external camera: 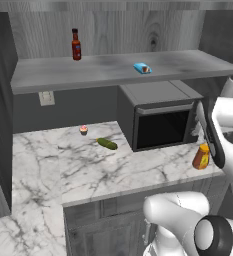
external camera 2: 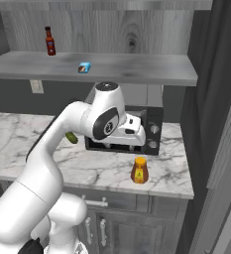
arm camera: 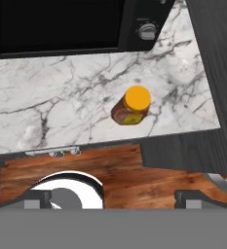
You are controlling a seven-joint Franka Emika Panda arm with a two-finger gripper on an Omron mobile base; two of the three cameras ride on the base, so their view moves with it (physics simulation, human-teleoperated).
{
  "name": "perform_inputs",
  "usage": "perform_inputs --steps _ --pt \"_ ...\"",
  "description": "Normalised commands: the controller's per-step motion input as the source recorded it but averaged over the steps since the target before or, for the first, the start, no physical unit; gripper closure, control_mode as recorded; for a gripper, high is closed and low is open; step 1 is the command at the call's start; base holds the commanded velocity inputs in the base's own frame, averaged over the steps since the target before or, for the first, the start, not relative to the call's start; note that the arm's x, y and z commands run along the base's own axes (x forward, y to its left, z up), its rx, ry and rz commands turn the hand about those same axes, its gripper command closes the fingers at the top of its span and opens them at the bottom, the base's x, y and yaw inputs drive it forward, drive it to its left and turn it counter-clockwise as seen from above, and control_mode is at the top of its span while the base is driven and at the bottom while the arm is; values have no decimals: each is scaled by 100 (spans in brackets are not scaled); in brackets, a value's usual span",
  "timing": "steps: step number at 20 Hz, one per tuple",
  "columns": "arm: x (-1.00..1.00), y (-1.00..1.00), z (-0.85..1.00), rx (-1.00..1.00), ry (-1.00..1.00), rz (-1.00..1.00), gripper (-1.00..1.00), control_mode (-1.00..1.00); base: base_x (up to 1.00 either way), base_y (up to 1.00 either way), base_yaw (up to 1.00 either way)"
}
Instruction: Pick the honey bottle and bar from the counter and place them in the cabinets closest to them.
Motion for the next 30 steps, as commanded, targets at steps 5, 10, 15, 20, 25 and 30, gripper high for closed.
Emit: perform_inputs --steps 5,10,15,20,25,30 --pt "16 -14 -32 0 -5 0 -100 -100 0 0 0" --pt "23 -14 -31 0 -5 0 -100 -100 0 0 0" --pt "26 -16 -23 0 -2 0 -100 -100 0 0 0" --pt "39 -13 -20 0 0 0 -100 -100 0 0 0" --pt "38 -9 -21 0 0 0 -100 -100 0 0 0" --pt "26 -15 -29 0 0 0 -100 -100 0 0 0"
